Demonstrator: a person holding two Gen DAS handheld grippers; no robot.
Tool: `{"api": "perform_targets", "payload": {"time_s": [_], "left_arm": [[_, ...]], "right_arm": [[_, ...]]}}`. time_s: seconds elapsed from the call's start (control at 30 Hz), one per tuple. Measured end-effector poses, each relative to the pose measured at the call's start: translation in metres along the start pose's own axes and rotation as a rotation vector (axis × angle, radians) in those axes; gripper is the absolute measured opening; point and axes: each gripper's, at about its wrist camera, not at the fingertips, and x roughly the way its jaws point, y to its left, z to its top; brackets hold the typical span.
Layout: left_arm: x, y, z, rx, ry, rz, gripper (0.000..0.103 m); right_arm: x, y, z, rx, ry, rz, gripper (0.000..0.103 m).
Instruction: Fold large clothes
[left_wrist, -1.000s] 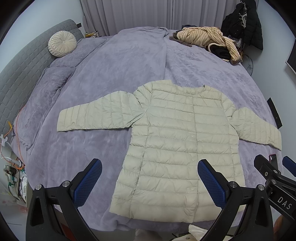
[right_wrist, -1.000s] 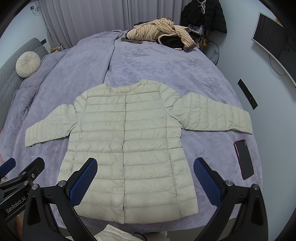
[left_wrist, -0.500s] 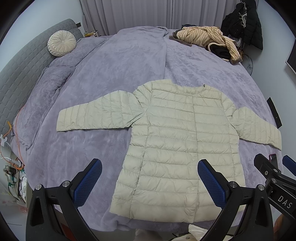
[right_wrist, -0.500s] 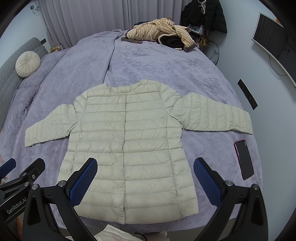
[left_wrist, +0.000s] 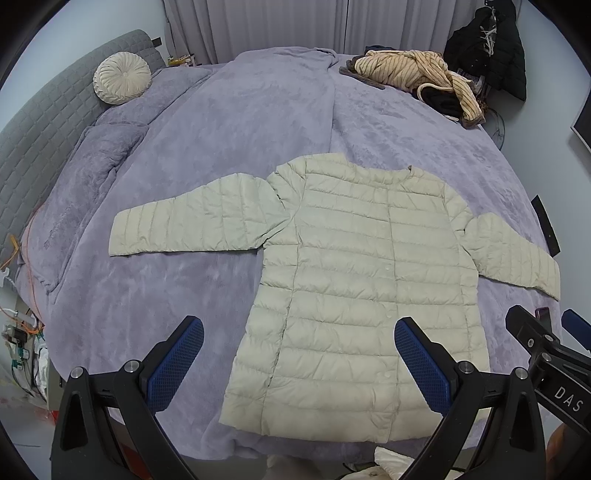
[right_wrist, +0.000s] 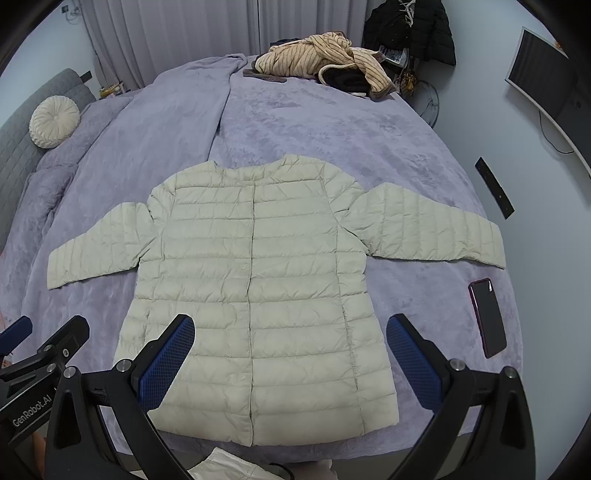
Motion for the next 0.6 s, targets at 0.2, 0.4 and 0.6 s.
{"api": "perform_targets", "payload": {"time_s": [0.2,0.4,0.6], "left_arm": [[0.01,0.014,0.003,-0.019,0.037,-0.019,0.103],[0.046,0.066,0.009,-0.131,0.096,-0.096,0.103],[0.107,0.141,0.015,-0.24,0.131,-0.103,0.103]], "right_arm": [[0.007,0.001,0.004,0.02,0.028,0.014,0.103],[0.023,0.013,0.006,0.055,0.071,0.08,0.103],[0.06,0.058,-0.002,0.017,0.148,0.21,0.103]]}}
